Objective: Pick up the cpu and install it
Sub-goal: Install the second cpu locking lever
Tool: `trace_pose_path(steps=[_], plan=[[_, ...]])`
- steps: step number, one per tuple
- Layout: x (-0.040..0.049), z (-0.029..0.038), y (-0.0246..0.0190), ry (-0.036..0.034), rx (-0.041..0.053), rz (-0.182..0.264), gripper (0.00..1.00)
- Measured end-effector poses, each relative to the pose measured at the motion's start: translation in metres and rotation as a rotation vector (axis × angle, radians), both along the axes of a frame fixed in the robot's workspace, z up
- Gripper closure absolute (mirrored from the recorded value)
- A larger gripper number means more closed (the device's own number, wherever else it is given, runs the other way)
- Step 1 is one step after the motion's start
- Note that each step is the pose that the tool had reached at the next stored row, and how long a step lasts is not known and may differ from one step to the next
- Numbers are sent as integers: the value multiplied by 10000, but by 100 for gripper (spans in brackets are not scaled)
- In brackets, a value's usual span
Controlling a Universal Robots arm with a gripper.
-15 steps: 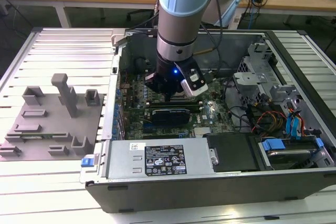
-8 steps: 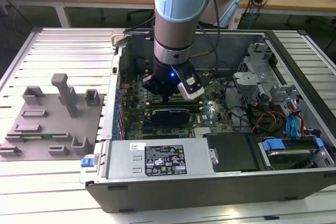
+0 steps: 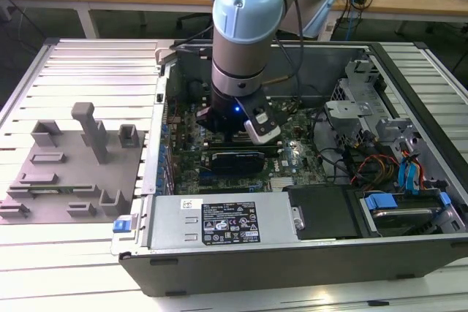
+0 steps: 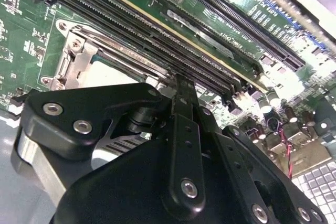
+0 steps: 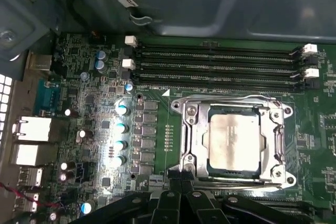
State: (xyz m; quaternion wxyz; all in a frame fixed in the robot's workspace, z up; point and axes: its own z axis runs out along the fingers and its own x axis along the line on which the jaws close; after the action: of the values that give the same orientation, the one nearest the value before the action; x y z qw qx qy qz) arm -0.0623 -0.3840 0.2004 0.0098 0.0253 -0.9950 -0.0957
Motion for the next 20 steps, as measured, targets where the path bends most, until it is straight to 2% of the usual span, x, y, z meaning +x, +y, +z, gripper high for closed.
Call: trace_pose_path(steps=[5, 8, 9, 11, 12, 20], plan=[[-19, -29, -7, 1, 110, 5, 89], [-25, -21, -7, -2, 115, 6, 89], [-25, 5, -5, -4, 122, 5, 89], [-25, 111, -7, 0, 113, 5, 89], [-23, 144, -7, 0, 113, 6, 89], [294, 152, -7, 10, 112, 1, 89]])
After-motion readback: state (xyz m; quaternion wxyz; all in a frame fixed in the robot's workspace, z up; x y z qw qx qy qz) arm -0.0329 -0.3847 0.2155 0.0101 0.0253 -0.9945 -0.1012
